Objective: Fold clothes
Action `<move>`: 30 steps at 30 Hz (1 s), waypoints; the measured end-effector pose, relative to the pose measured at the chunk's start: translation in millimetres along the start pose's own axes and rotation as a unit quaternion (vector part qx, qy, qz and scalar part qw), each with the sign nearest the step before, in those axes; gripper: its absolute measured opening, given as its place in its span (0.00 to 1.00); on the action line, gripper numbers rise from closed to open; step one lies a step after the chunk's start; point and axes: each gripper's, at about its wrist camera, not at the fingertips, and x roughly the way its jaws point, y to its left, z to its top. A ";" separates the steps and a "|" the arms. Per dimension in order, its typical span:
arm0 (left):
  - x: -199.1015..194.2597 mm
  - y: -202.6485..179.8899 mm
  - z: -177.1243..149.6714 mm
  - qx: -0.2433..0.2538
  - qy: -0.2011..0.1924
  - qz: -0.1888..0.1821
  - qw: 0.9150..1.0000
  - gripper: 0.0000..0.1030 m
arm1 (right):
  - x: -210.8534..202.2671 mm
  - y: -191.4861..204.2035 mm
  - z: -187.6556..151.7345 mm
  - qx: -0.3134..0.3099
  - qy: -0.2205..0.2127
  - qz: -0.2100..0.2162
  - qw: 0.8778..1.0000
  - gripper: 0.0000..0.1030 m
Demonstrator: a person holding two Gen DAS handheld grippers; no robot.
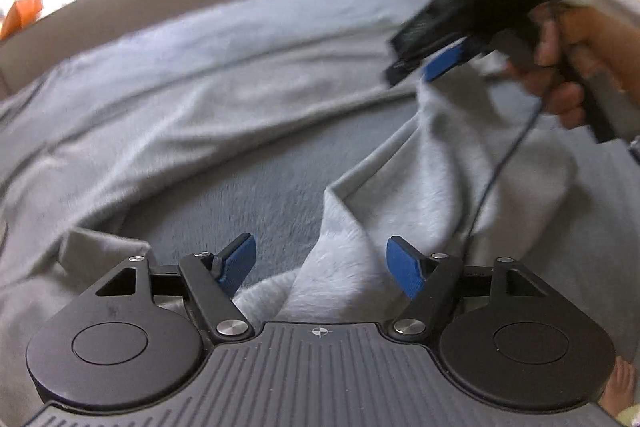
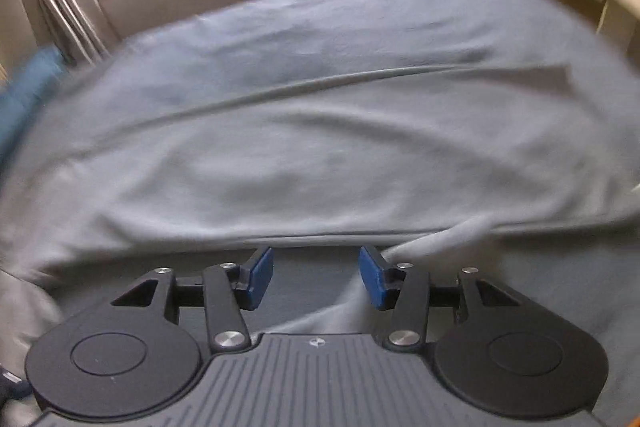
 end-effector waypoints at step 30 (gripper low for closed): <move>-10.0 25.6 -76.1 -0.054 -0.011 -0.304 0.951 0.08 | -131.3 -126.1 -176.0 0.341 0.047 -0.037 0.938 0.15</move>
